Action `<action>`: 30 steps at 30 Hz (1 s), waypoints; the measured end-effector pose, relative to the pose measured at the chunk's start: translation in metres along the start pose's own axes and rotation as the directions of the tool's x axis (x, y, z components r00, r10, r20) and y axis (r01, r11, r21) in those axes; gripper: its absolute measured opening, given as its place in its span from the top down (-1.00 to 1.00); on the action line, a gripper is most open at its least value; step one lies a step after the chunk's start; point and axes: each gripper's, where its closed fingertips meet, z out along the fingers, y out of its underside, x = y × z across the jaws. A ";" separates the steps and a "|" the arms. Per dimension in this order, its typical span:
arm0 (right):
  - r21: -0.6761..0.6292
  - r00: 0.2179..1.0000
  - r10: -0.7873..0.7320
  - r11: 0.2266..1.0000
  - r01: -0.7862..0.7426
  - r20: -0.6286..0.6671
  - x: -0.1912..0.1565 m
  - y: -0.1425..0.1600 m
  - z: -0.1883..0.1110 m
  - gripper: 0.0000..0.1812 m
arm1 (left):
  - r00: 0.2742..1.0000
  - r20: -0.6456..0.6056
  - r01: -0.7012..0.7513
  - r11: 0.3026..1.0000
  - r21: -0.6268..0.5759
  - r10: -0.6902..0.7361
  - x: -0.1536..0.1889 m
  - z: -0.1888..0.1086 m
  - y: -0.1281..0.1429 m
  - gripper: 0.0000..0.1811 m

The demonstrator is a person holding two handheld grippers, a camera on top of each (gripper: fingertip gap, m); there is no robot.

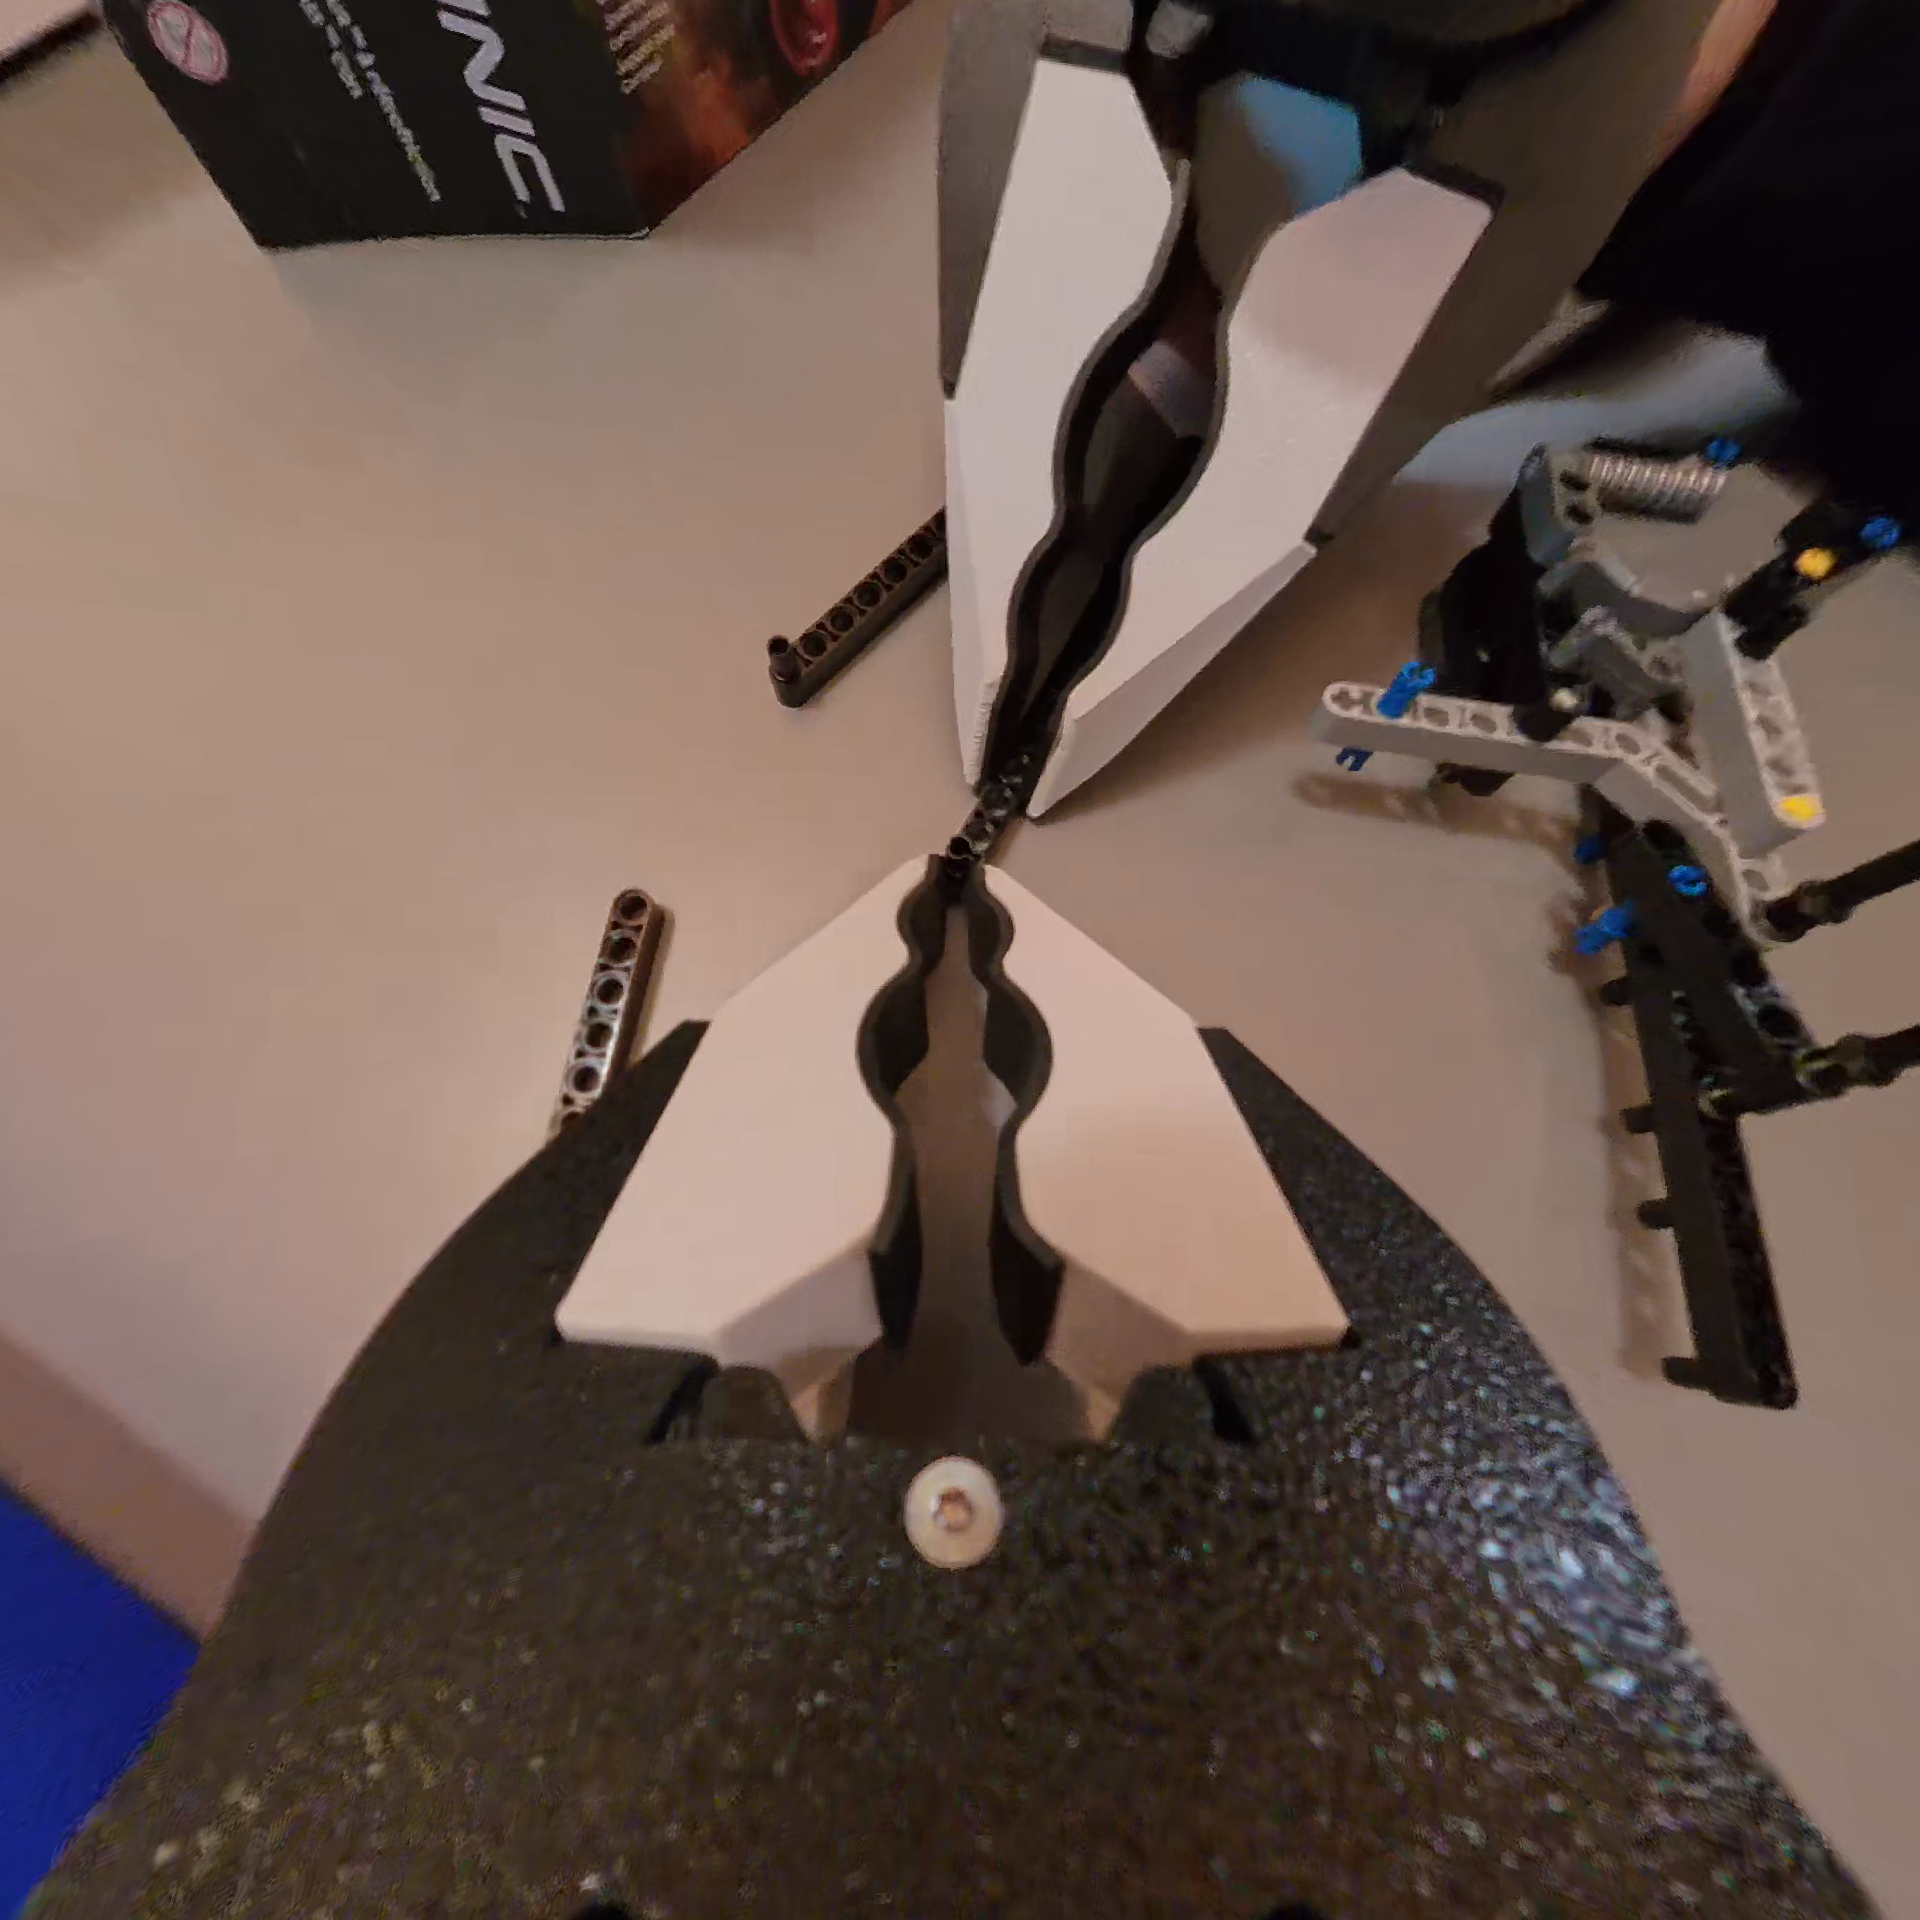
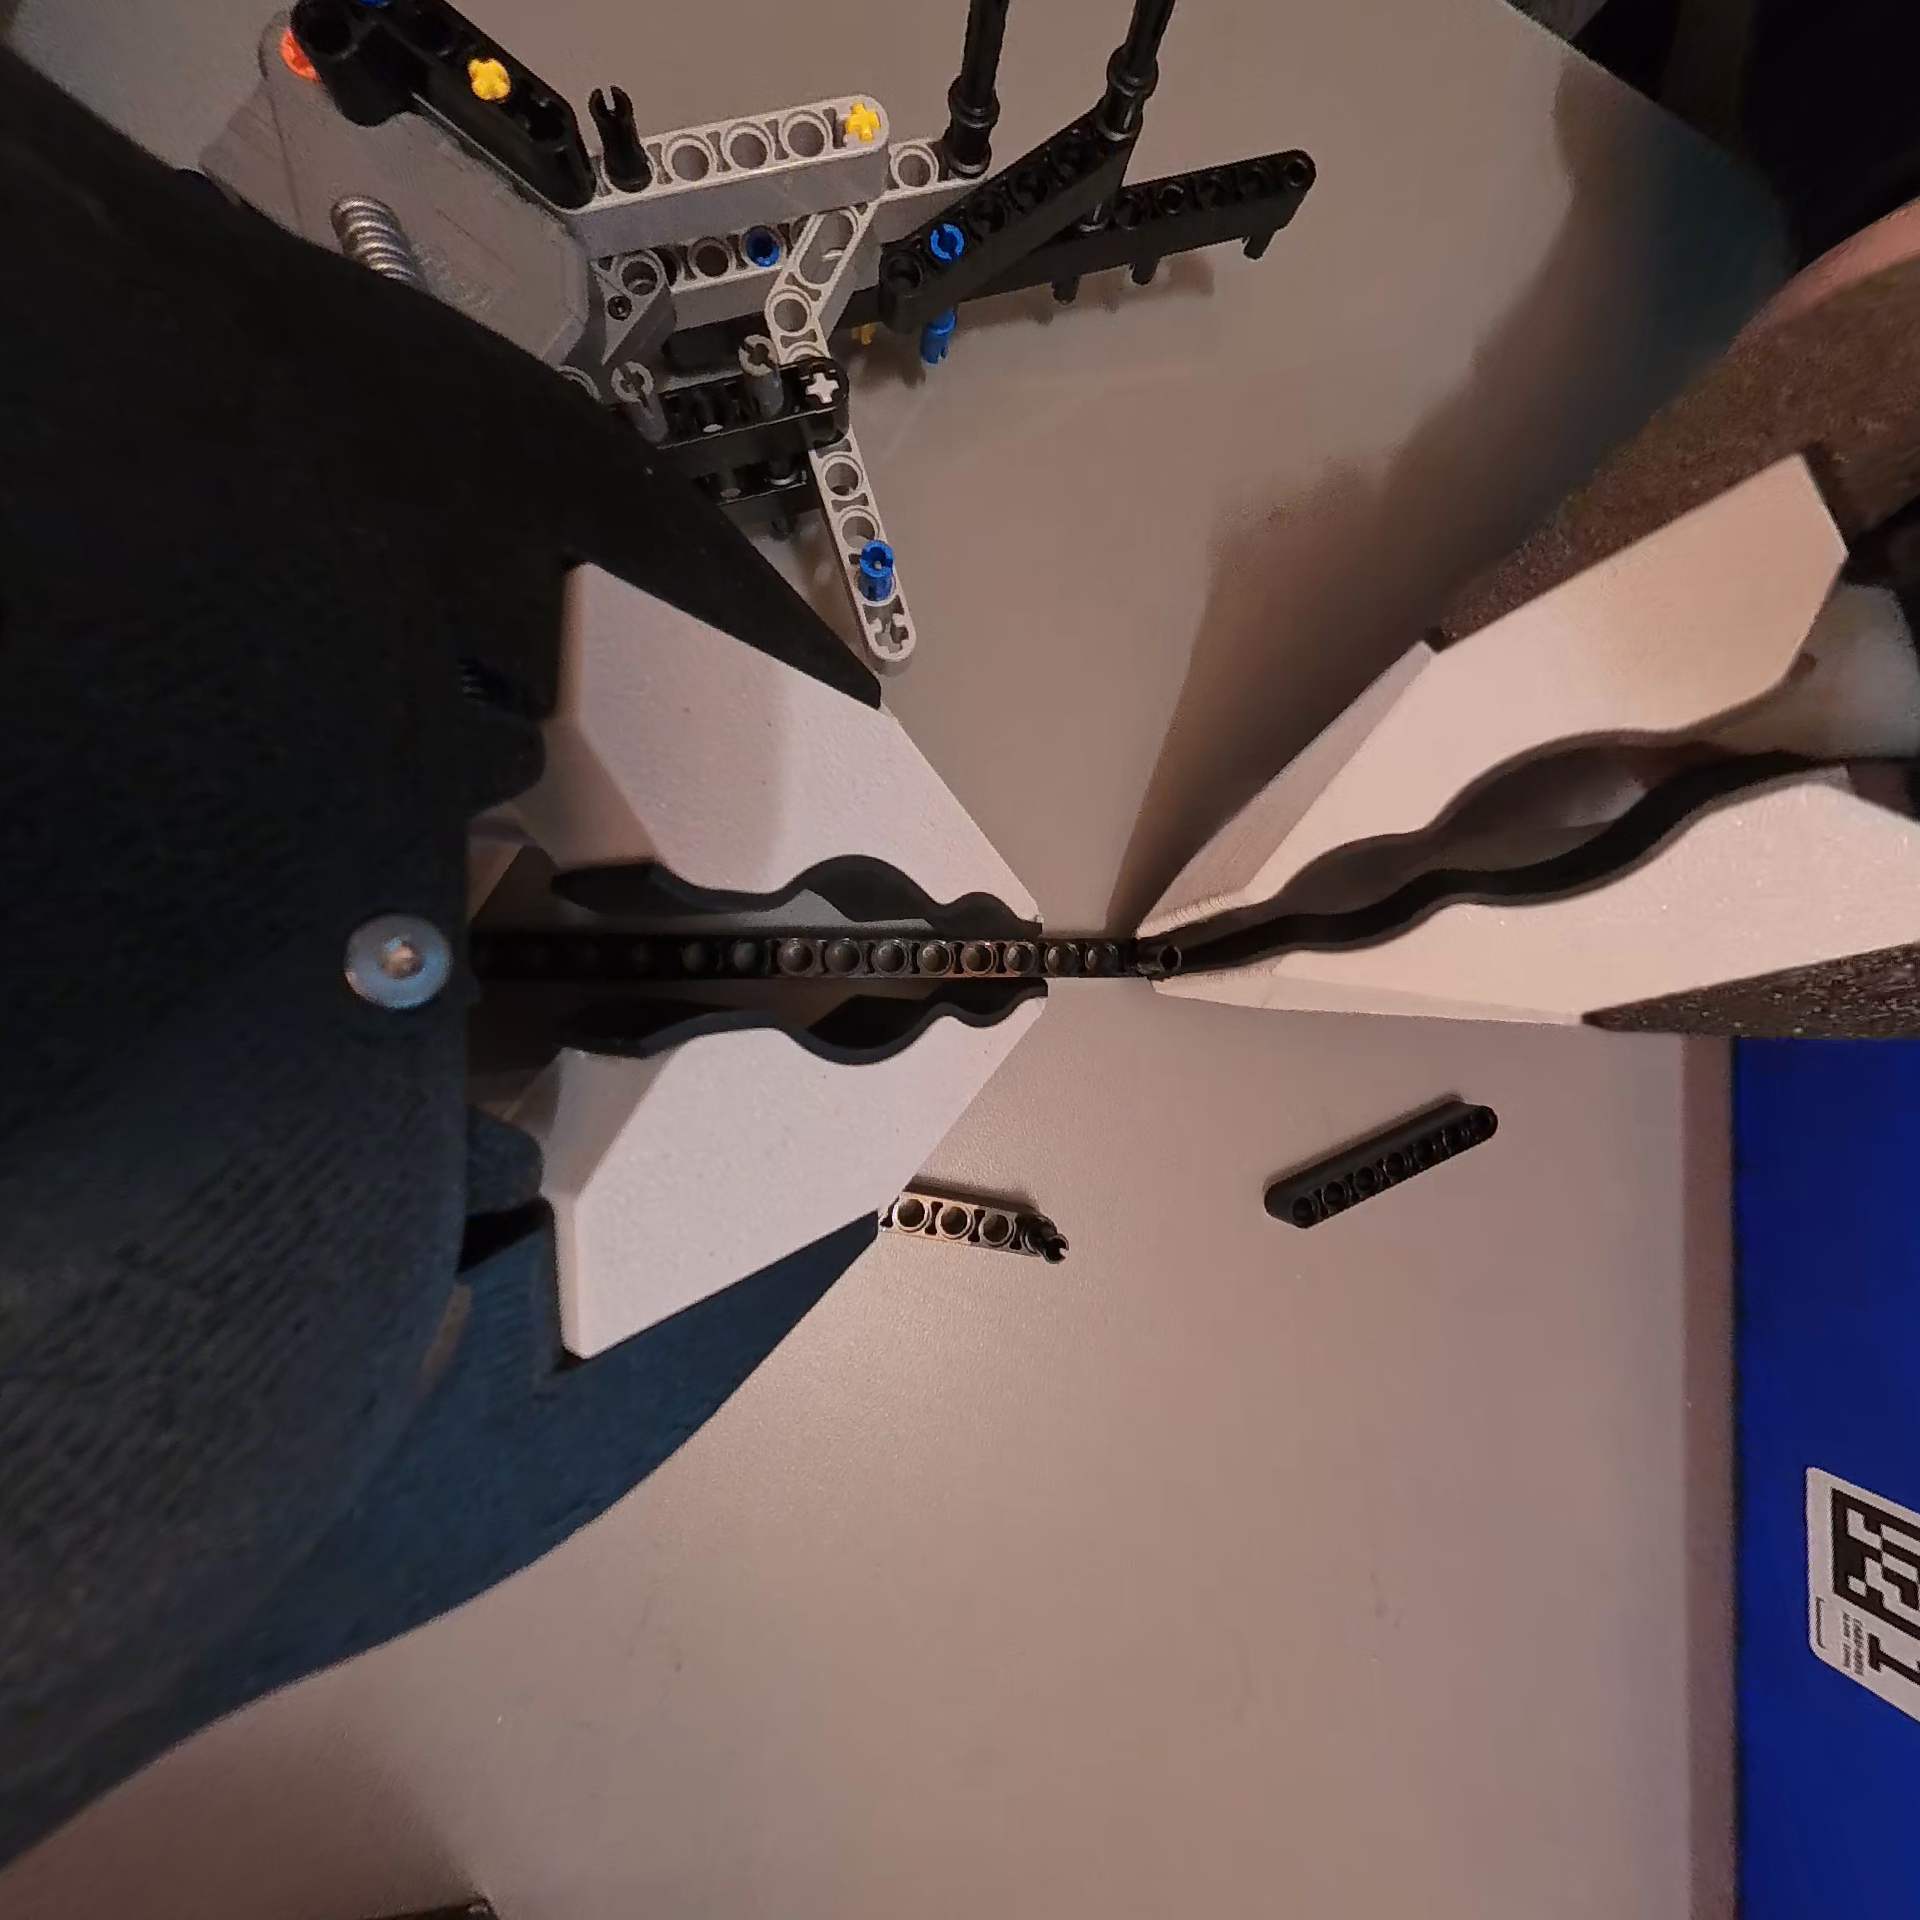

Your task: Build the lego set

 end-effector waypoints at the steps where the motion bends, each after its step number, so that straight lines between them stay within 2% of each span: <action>1: 0.000 1.000 0.000 1.000 0.000 0.000 0.000 0.000 0.000 0.95 | 0.999 0.023 -0.046 0.999 -0.022 0.047 0.000 0.000 0.000 0.98; 4: 0.000 1.000 0.001 1.000 -0.001 0.001 0.000 0.000 0.000 0.94 | 0.996 0.034 -0.084 0.995 -0.049 0.086 0.000 0.000 0.001 0.98; 9: 0.000 1.000 0.001 1.000 -0.001 0.001 0.000 0.000 0.000 0.94 | 0.999 0.004 -0.044 0.998 0.050 0.044 0.000 0.000 -0.001 0.97; 12: 0.000 1.000 0.001 1.000 -0.001 0.002 0.000 0.000 0.000 0.94 | 0.997 0.026 -0.077 0.993 0.085 0.075 0.000 -0.004 -0.006 0.98; 19: 0.000 1.000 0.003 1.000 -0.003 0.003 0.000 0.000 0.000 0.94 | 0.994 0.035 -0.103 0.988 0.115 0.099 0.001 -0.005 -0.011 0.95; 30: 0.000 1.000 0.003 1.000 -0.003 0.003 0.000 0.000 0.000 0.94 | 0.994 0.025 -0.109 0.993 0.055 0.107 0.000 0.002 -0.004 0.97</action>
